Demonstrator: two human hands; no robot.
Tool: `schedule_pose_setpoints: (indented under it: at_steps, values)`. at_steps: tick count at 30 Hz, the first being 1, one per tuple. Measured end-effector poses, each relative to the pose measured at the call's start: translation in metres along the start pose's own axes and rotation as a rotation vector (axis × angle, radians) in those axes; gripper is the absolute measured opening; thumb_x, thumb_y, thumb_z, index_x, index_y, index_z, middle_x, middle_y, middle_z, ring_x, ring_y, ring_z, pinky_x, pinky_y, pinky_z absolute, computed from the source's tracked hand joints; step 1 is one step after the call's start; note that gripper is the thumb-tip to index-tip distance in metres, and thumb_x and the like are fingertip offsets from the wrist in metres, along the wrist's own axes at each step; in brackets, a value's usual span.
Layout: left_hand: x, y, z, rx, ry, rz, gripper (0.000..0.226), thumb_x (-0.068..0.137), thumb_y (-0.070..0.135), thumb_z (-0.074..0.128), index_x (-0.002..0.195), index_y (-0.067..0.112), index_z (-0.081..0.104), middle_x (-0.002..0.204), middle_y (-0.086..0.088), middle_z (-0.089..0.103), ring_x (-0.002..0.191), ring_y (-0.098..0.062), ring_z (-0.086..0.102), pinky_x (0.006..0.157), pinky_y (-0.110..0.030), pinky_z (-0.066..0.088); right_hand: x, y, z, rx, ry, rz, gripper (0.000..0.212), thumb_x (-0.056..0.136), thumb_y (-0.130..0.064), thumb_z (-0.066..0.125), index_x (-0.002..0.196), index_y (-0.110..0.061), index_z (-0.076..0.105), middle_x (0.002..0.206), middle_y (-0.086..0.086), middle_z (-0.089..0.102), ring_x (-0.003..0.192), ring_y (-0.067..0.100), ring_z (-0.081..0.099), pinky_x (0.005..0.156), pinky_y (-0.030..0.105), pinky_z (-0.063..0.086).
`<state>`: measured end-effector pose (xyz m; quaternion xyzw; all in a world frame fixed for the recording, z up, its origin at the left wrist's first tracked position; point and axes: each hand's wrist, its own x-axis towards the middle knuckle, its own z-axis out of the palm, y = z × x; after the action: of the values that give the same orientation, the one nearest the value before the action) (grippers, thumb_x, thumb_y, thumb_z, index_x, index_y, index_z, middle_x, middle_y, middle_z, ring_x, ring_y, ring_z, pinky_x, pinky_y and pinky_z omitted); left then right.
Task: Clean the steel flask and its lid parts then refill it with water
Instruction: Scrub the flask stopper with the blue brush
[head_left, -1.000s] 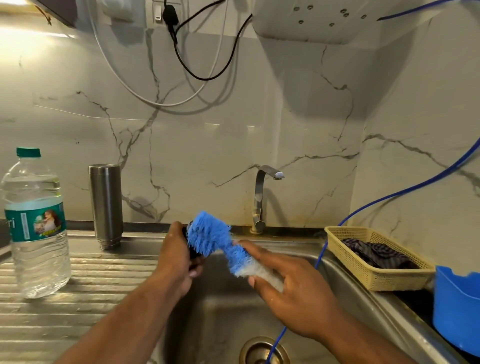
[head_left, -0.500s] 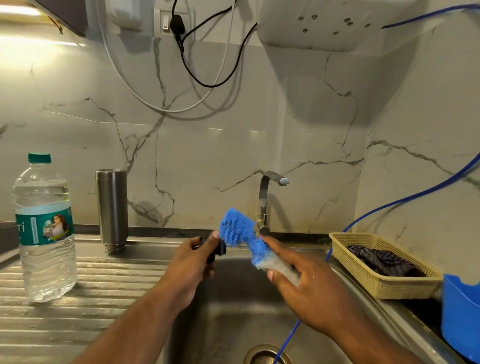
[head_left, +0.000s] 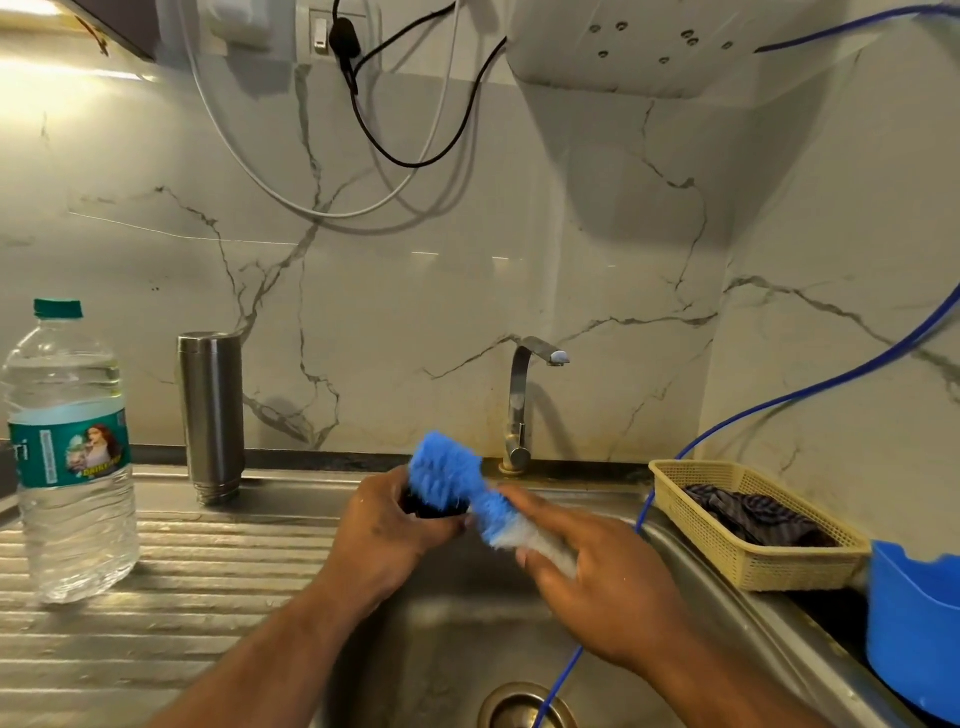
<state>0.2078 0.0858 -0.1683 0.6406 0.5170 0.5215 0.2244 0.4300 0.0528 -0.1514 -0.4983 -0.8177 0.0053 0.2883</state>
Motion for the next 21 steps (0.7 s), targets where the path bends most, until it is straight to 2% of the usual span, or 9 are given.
schedule_pose_setpoints:
  at_steps: [2,6,9,11,12,15,18,21]
  values:
    - [0.0,-0.002,-0.001,0.01,0.008,0.021,0.05,0.072,0.031,0.09,0.117,0.031,0.07,0.102,0.012,0.075,0.099,-0.006,0.07,0.09,-0.034,0.06,0.001,0.001,0.001,0.015,0.053,0.03,0.061,0.1,-0.05,0.052,0.123,-0.087,0.008,0.141,-0.029,0.054,0.106,-0.011,0.047,0.088,0.009,0.038]
    - [0.002,-0.006,-0.001,-0.002,0.003,0.015,0.035,0.076,0.022,0.086,0.108,0.027,0.07,0.097,0.003,0.076,0.093,-0.01,0.072,0.087,-0.039,0.062,-0.002,-0.002,0.003,-0.007,-0.023,-0.014,0.062,0.099,-0.052,0.053,0.121,-0.089,0.009,0.143,-0.029,0.052,0.118,-0.009,0.049,0.099,0.017,0.043]
    - [0.001,-0.006,0.0,0.001,-0.003,0.041,0.037,0.075,0.027,0.089,0.107,0.031,0.071,0.096,0.007,0.076,0.091,-0.006,0.072,0.082,-0.031,0.062,0.0,-0.001,0.003,0.019,0.038,0.025,0.06,0.1,-0.051,0.053,0.129,-0.083,0.011,0.142,-0.026,0.054,0.112,-0.009,0.05,0.096,0.016,0.044]
    - [0.002,-0.008,0.0,-0.017,0.005,0.019,0.031,0.076,0.02,0.087,0.102,0.027,0.072,0.093,0.004,0.077,0.089,-0.007,0.073,0.084,-0.035,0.062,0.0,-0.003,0.006,-0.015,-0.023,-0.017,0.061,0.101,-0.051,0.052,0.125,-0.086,0.008,0.143,-0.026,0.053,0.114,-0.01,0.047,0.098,0.015,0.041]
    - [0.002,-0.008,-0.001,-0.025,0.006,0.012,0.032,0.075,0.021,0.087,0.103,0.027,0.072,0.093,0.004,0.077,0.089,-0.007,0.073,0.085,-0.036,0.061,-0.001,-0.004,0.006,-0.025,-0.028,-0.021,0.062,0.101,-0.051,0.052,0.125,-0.087,0.007,0.143,-0.026,0.053,0.116,-0.008,0.048,0.099,0.016,0.041]
    - [0.003,-0.01,-0.001,-0.028,0.02,0.007,0.046,0.072,0.028,0.09,0.113,0.034,0.07,0.1,0.01,0.076,0.096,-0.005,0.071,0.084,-0.027,0.059,0.001,0.0,0.006,0.005,0.052,0.023,0.062,0.1,-0.05,0.053,0.134,-0.08,0.011,0.141,-0.025,0.055,0.114,-0.006,0.053,0.099,0.018,0.046]
    - [0.004,-0.012,-0.002,-0.049,0.022,-0.016,0.034,0.076,0.018,0.086,0.105,0.028,0.071,0.095,0.004,0.075,0.094,-0.013,0.072,0.082,-0.032,0.06,-0.002,-0.002,0.007,-0.005,-0.041,-0.03,0.062,0.1,-0.051,0.053,0.125,-0.087,0.01,0.141,-0.027,0.054,0.12,-0.007,0.05,0.104,0.022,0.045]
    - [0.002,-0.011,0.0,-0.051,0.016,0.0,0.044,0.074,0.027,0.09,0.113,0.032,0.071,0.1,0.008,0.076,0.096,-0.01,0.072,0.085,-0.036,0.061,0.002,0.003,0.006,-0.018,0.05,0.014,0.062,0.1,-0.05,0.052,0.132,-0.082,0.01,0.14,-0.025,0.055,0.116,-0.006,0.051,0.098,0.018,0.045]
